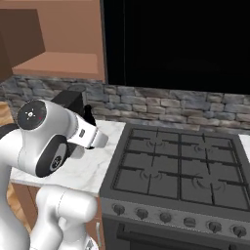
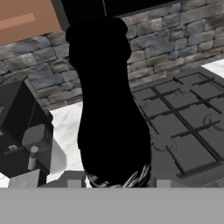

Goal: Sort all alcoholic drinks to one cabinet, and non-alcoholic drinks to the other.

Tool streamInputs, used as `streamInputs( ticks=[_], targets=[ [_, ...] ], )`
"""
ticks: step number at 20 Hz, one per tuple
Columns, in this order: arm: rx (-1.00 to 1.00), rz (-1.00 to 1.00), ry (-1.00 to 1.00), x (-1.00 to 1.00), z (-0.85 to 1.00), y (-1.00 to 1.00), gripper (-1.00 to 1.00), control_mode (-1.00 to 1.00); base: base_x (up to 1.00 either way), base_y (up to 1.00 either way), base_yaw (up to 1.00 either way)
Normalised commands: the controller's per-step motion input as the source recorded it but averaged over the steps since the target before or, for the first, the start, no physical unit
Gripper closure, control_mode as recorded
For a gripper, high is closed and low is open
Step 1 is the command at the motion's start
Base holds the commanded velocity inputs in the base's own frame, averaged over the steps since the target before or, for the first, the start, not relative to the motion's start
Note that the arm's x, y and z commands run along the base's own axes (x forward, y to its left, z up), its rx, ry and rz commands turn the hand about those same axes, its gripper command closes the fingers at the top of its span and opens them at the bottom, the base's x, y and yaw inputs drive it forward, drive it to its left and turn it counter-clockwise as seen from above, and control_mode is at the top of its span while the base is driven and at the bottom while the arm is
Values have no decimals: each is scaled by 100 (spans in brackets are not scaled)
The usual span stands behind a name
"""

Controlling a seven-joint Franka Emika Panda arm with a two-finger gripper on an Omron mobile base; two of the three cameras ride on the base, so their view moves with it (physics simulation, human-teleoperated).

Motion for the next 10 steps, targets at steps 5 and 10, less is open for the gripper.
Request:
streamInputs(
  ticks=[5,10],
  targets=[
    [0,0,0,0,0,0,100,100,11,35,0],
    [0,4,0,-11,0,51,100,-100,-1,12,0]
  ],
)
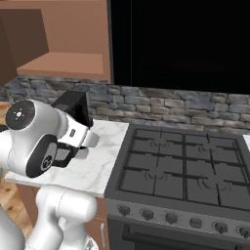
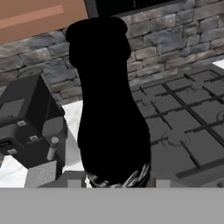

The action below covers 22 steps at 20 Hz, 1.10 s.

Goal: Sort all alcoholic drinks to one cabinet, and non-alcoholic drinks to the other.

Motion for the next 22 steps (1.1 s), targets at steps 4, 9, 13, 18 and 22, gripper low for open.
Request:
streamInputs(
  ticks=[4,9,13,18,22],
  targets=[
    [-6,12,-2,-4,0,86,100,-100,0,0,0],
    [-4,2,-3,33,31,54,100,-100,0,0,0],
    [0,3,0,46,64,20,100,-100,0,0,0],
    [2,9,0,45,52,1,100,-100,0,0,0],
    [4,16,0,62,23,0,100,-100,0,0,0]
  ],
)
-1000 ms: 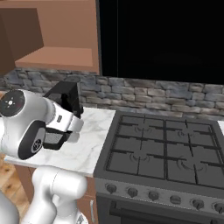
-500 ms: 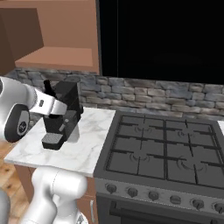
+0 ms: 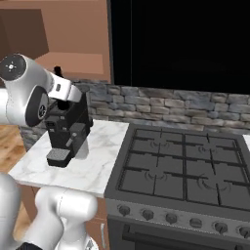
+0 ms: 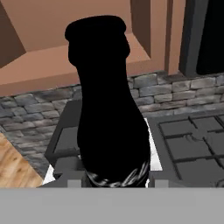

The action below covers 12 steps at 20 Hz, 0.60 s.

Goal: Sort all alcoholic drinks to one cabinet, and non-alcoholic drinks to the other.

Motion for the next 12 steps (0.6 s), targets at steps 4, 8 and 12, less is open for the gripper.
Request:
streamInputs(
  ticks=[4,8,12],
  targets=[
    [1,18,0,69,3,3,100,-100,0,0,0],
    [-3,8,0,39,0,19,100,-100,0,0,0],
    [-5,0,0,1,0,16,100,-100,0,0,0]
  ],
)
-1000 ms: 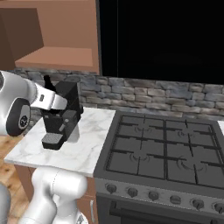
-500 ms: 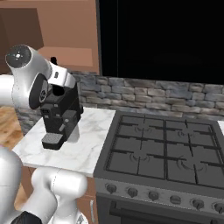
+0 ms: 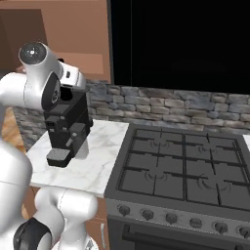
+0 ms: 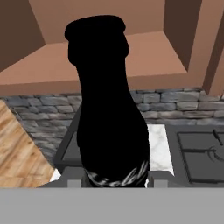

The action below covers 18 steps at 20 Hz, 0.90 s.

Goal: Sort all alcoholic drinks to one cabinet, and non-alcoholic drinks to the other.

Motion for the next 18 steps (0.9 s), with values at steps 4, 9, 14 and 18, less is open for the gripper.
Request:
streamInputs(
  ticks=[4,9,14,18],
  targets=[
    [-4,0,0,0,2,13,100,-100,0,0,0],
    [-3,0,0,1,11,13,100,-100,0,0,0],
    [-1,0,-3,0,13,8,100,-100,0,0,0],
    [-1,0,-1,2,13,18,100,-100,0,0,0]
  ],
)
